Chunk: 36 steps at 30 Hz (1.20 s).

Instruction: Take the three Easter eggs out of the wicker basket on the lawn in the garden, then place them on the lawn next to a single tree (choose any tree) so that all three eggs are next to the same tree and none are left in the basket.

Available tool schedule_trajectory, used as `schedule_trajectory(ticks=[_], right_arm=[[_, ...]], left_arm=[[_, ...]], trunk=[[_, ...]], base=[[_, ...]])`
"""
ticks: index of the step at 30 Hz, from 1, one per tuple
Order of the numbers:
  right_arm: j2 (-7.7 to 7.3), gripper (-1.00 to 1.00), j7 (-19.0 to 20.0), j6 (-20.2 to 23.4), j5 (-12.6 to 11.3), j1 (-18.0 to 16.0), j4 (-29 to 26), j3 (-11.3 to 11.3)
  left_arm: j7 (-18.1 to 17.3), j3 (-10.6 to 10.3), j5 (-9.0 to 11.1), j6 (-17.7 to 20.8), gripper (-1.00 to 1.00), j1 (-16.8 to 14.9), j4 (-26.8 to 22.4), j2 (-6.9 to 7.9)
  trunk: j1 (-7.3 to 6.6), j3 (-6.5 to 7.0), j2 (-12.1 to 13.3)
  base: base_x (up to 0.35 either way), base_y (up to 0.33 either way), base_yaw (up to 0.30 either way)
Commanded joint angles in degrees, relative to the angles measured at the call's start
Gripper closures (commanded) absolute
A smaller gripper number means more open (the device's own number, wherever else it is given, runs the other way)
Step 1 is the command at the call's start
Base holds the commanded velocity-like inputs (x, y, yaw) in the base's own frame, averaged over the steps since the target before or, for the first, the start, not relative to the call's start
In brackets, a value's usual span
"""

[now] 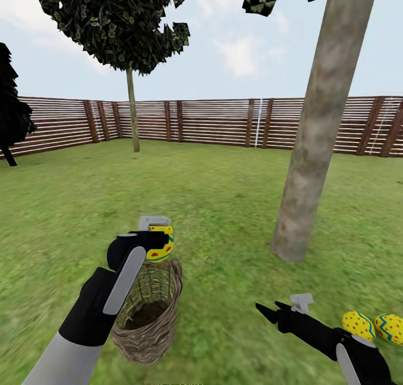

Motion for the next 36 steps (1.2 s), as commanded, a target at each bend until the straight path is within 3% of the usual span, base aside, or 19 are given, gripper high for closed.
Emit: schedule_trajectory(ticks=[1,19,36], right_arm=[[0.00,-1.00,0.0,0.4,-0.4,0.0,0.1,0.1],[0.01,-1.00,-0.1,-0.8,-0.4,0.0,2.4,0.5],[0.02,-1.00,0.0,-0.9,-0.3,-0.1,3.6,0.4]], left_arm=[[0.6,0.0,0.6,0.2,1.00,-0.1,0.0,0.00],[0.5,0.0,0.6,0.2,1.00,-0.1,0.3,-0.06],[0.6,-0.1,0.5,0.2,1.00,-0.1,0.6,-0.09]], trunk=[[-0.02,-0.01,0.0],[-0.02,0.06,0.0],[-0.02,0.72,0.0]], base=[[-0.100,-0.162,-0.226],[-0.008,-0.248,-0.019],[0.182,-0.256,-0.231]])
